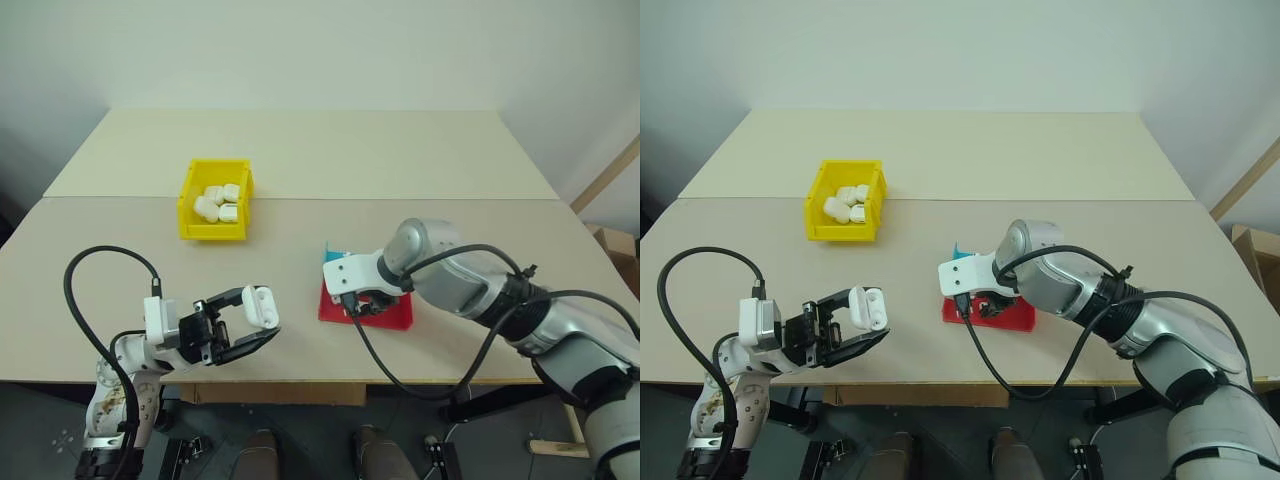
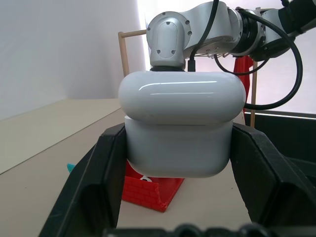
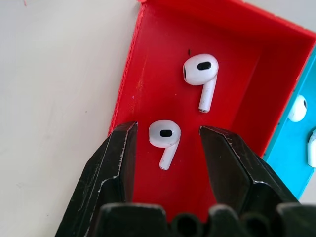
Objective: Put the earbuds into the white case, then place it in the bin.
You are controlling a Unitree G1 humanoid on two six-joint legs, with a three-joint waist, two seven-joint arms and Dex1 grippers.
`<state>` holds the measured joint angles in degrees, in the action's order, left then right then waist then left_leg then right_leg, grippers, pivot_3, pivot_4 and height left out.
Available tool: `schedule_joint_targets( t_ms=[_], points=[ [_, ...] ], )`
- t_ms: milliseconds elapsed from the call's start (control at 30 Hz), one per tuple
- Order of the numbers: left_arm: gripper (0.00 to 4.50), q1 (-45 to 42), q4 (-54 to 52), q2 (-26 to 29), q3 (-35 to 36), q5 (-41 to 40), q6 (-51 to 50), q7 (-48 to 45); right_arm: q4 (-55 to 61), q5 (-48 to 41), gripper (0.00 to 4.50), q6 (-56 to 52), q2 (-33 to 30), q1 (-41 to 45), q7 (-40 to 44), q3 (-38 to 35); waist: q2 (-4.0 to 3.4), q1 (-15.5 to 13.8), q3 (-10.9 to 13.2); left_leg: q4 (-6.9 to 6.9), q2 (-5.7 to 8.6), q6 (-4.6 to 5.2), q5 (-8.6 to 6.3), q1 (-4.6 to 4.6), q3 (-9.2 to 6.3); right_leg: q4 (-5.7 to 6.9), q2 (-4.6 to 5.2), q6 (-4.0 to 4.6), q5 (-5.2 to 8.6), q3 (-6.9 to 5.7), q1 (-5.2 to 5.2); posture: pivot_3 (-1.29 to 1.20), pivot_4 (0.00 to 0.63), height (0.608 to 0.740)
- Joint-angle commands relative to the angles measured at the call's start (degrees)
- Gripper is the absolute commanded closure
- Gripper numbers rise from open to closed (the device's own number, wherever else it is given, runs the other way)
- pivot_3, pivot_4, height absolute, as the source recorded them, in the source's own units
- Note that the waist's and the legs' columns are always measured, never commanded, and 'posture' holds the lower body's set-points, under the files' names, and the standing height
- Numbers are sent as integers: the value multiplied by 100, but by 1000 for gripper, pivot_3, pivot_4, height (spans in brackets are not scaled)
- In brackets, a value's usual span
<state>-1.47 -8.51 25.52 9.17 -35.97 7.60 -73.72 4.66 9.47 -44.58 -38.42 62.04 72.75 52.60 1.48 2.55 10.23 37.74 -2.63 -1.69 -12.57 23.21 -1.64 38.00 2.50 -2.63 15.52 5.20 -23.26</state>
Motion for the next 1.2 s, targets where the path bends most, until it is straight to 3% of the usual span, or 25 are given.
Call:
schedule_joint_targets(
  t_ms=[33, 167, 300, 1200],
  points=[
    [1698, 42, -225, 66, 48, -4, 158, 44, -19, 132, 2066, 150, 69, 15, 87, -210, 0, 1, 0, 0, 0, 0, 0, 0, 0, 0, 0, 0, 0, 0, 0, 0, 150, 740],
    [1698, 77, -242, 79, 45, 5, 174, 57, -63, 195, 2066, 199, 123, -5, 158, -245, 0, 3, 0, 0, 0, 0, 0, -1, 0, 1, 0, 0, 0, 0, 0, 0, 150, 740],
    [1698, 83, -247, 86, 44, 23, 180, 88, -82, 226, 2917, 226, 139, -33, 210, -250, 0, 3, 0, 0, 0, 0, 0, 0, 0, 0, 0, 0, 0, 0, 0, 0, 150, 740],
    [1698, 41, -222, 162, -4, 165, 235, 142, -172, 625, 2917, 1267, -22, -284, 550, -484, 0, 1, 0, -1, 0, 0, 0, -1, 1, -1, 0, 0, 0, 0, 0, 0, 150, 740]
  ],
)
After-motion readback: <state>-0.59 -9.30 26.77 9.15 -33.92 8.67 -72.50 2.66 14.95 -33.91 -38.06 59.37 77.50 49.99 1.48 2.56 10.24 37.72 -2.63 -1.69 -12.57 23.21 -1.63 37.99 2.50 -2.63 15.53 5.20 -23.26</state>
